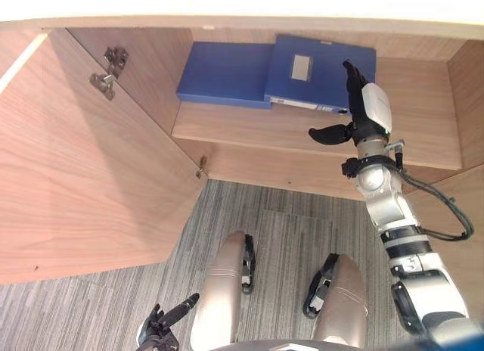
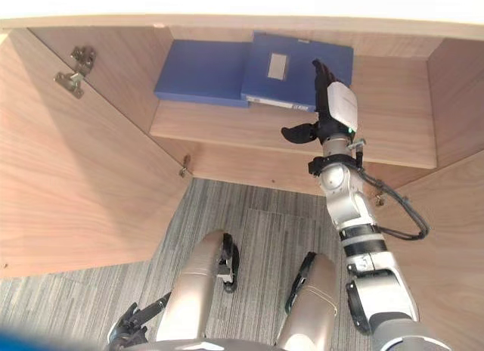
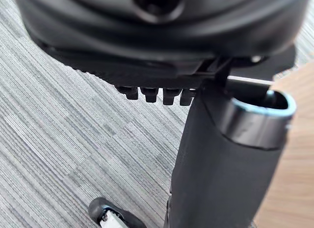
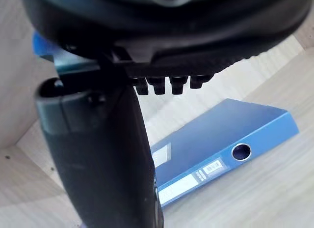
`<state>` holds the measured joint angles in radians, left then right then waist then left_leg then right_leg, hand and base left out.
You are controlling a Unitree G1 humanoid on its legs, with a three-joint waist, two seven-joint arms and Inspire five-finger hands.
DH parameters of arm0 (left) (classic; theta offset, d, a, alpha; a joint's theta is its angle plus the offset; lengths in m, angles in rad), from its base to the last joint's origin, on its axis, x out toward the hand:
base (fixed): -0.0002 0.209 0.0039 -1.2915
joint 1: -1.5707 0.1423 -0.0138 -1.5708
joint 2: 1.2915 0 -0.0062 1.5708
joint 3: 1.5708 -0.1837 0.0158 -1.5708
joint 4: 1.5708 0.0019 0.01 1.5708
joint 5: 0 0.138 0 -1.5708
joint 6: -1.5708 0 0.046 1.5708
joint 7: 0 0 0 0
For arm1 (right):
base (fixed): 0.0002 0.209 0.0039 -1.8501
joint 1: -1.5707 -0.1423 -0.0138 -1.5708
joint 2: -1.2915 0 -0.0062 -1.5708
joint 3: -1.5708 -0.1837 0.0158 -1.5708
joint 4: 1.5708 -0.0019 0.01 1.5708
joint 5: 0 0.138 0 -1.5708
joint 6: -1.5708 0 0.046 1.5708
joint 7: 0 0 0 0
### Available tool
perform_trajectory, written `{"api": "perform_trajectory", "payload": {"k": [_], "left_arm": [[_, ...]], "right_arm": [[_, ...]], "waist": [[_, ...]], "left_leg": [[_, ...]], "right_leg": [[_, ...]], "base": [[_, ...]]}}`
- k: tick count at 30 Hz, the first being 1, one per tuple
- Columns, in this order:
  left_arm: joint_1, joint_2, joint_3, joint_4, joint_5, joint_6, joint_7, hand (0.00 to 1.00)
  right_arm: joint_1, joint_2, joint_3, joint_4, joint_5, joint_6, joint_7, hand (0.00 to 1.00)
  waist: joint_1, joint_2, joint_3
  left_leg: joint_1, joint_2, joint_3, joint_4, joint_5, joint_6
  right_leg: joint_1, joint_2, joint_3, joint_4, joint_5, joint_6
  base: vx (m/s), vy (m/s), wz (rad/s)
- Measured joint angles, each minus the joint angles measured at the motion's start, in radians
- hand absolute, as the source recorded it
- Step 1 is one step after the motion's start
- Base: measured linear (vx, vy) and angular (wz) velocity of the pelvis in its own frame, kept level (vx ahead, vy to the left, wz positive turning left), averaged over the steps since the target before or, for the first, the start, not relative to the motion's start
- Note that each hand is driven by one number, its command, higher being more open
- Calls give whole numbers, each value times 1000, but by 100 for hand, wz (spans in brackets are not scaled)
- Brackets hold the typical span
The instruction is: Walk over to the cabinet, pick up the folder, carry it to the office cabinet, place the folder inside the office cabinet, then close the office cabinet door
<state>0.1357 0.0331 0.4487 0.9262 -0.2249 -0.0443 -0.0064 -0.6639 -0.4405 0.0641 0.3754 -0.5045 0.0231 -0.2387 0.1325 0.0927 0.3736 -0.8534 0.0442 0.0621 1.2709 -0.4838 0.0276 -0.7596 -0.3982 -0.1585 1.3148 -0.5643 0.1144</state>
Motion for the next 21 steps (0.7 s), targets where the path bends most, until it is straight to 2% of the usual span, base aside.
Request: {"api": "perform_trajectory", "payload": {"k": [10,14,18,21], "left_arm": [[-6,-2,-14,42,-22,-1,3,100],[-10,-2,-14,42,-42,-7,7,100],[-12,-4,-14,42,-51,-11,7,100],[-15,-4,-14,41,-51,-12,7,100]], "right_arm": [[-369,-75,75,285,159,-2,37,100],[-420,-80,79,376,213,-1,53,100],[-439,-95,80,401,312,-6,70,100],[-452,-117,80,427,320,-9,94,100]], "waist": [[41,5,48],[56,8,58],[58,8,66],[61,8,66]], "left_leg": [[-166,-1,-18,102,3,2],[-195,-6,-23,113,8,5],[-197,-10,-24,113,9,4],[-197,-10,-24,112,9,4]], "right_leg": [[-161,-7,18,112,-10,-14],[-186,-13,18,126,-14,-16],[-186,-17,17,127,-18,-15],[-186,-17,17,127,-18,-15]], "base": [[-14,9,3],[24,-12,4],[47,-26,4],[24,-21,0]]}}
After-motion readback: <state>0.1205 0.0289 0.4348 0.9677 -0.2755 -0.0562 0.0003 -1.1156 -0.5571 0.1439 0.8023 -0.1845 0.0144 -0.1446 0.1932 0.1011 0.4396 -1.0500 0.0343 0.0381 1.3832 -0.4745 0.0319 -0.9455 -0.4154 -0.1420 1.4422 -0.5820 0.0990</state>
